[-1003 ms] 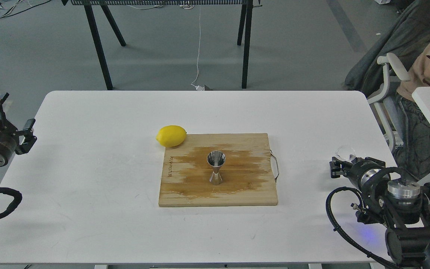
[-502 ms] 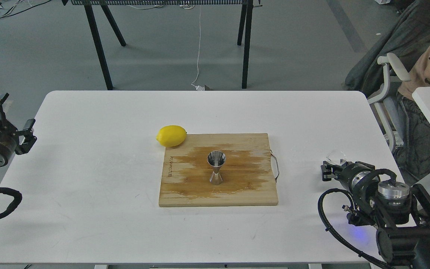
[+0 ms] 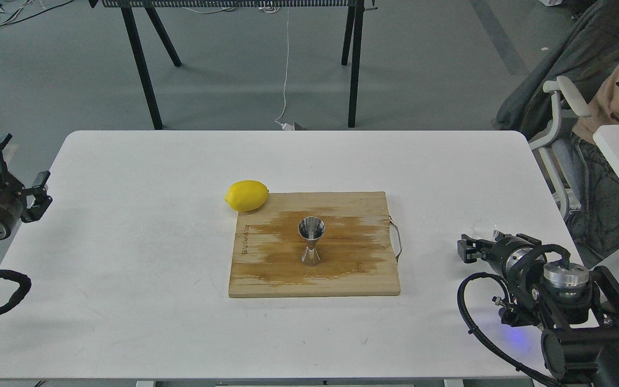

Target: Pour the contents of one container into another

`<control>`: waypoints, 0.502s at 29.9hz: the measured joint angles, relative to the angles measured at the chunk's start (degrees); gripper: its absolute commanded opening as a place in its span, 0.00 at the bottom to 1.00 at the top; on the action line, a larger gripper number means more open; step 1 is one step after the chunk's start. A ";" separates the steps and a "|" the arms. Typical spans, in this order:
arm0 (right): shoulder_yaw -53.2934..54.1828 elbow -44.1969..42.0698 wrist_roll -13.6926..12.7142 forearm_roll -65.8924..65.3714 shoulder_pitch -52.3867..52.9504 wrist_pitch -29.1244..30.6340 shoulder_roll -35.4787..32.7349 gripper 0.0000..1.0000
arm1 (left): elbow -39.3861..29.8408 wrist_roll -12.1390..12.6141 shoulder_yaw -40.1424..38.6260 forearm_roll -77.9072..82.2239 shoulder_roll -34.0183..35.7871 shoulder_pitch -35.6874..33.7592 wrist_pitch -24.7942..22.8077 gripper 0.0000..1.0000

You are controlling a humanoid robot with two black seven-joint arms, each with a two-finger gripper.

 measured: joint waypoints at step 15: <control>-0.82 5.83 0.08 0.01 -0.25 0.00 -1.40 0.98 | -0.01 0.00 0.00 0.00 -0.08 0.00 0.00 0.99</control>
